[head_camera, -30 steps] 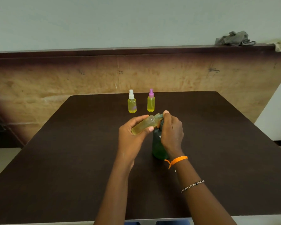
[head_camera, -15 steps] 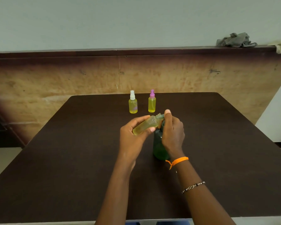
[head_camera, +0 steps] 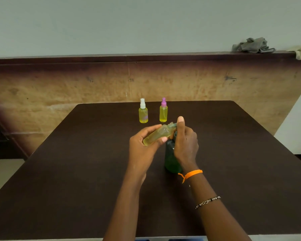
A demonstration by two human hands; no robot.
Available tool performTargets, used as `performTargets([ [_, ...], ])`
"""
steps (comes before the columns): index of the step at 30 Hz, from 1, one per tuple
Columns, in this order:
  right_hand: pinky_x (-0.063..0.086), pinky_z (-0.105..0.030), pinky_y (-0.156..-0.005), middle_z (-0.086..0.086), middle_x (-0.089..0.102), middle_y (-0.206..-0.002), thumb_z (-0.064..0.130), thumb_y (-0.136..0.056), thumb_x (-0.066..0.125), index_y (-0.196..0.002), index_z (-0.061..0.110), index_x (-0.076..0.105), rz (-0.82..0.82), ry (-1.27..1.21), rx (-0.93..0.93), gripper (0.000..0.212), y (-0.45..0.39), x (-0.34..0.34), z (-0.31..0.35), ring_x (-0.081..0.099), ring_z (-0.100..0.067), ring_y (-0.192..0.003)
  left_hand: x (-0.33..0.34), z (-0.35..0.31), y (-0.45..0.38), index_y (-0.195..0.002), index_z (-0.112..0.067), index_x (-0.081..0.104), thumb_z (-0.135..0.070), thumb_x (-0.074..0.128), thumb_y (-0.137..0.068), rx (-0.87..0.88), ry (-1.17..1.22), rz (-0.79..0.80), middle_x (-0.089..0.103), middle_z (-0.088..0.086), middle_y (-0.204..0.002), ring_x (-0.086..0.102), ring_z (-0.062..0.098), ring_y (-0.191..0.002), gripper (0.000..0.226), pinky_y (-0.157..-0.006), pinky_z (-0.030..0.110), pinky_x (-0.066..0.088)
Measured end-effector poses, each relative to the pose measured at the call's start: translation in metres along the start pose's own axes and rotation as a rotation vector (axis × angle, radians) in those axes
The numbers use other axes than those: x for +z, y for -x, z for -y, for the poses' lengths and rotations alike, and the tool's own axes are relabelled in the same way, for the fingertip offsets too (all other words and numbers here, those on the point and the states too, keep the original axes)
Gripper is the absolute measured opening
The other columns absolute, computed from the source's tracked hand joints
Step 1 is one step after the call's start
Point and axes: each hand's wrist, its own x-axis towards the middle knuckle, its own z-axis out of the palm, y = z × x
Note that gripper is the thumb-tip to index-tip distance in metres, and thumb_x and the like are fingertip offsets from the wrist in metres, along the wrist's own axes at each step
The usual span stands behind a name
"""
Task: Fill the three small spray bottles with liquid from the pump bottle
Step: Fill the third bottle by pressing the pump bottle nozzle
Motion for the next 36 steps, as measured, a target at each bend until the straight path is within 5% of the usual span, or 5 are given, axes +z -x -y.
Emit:
performTargets([
  [7,0.032,-0.027,-0.058,0.006,0.042,-0.050,0.031,-0.100,0.036,-0.047,0.020,0.038,-0.020,-0.012,-0.001,0.053,-0.0014,-0.0013,0.0006,0.040,-0.010,-0.053,-0.0003,0.0010,-0.0002,-0.104,-0.018,0.069,0.000,0.073,-0.075,-0.005,-0.005,0.003,0.072,-0.007,-0.097,0.067,0.000,-0.092,0.035,-0.072,0.012,0.051],
  [16,0.034,-0.024,-0.061,0.008,0.046,-0.055,0.048,-0.097,0.031,-0.052,0.020,0.045,0.007,0.023,-0.023,0.055,-0.0012,-0.0001,-0.0022,0.045,-0.008,-0.056,-0.0003,-0.0014,-0.0003,-0.105,-0.019,0.069,-0.002,0.073,-0.076,-0.002,0.007,-0.001,0.072,-0.009,-0.097,0.066,-0.001,-0.092,0.034,-0.073,0.013,0.052],
  [21,0.032,-0.030,-0.058,0.008,0.043,-0.051,0.032,-0.100,0.035,-0.049,0.020,0.039,-0.019,-0.009,-0.009,0.053,-0.0012,-0.0003,0.0003,0.041,-0.009,-0.054,-0.0004,-0.0001,0.0007,-0.105,-0.019,0.069,-0.001,0.073,-0.075,-0.009,0.003,-0.005,0.072,-0.007,-0.098,0.066,0.001,-0.093,0.035,-0.073,0.012,0.051],
  [31,0.033,-0.027,-0.056,0.008,0.042,-0.050,0.045,-0.098,0.033,-0.049,0.021,0.039,-0.015,0.020,-0.033,0.055,-0.0003,0.0016,-0.0003,0.041,-0.008,-0.051,0.0002,-0.0026,0.0000,-0.106,-0.017,0.068,0.000,0.073,-0.075,0.003,0.007,-0.011,0.071,-0.009,-0.097,0.066,-0.002,-0.091,0.035,-0.073,0.012,0.051],
  [36,0.031,-0.032,-0.057,0.007,0.042,-0.049,0.029,-0.101,0.035,-0.048,0.020,0.037,-0.035,-0.002,-0.037,0.054,-0.0001,0.0018,-0.0018,0.040,-0.010,-0.051,-0.0010,-0.0012,-0.0009,-0.107,-0.017,0.068,0.000,0.074,-0.075,-0.006,-0.022,-0.004,0.071,-0.006,-0.100,0.066,0.000,-0.093,0.037,-0.075,0.014,0.052],
])
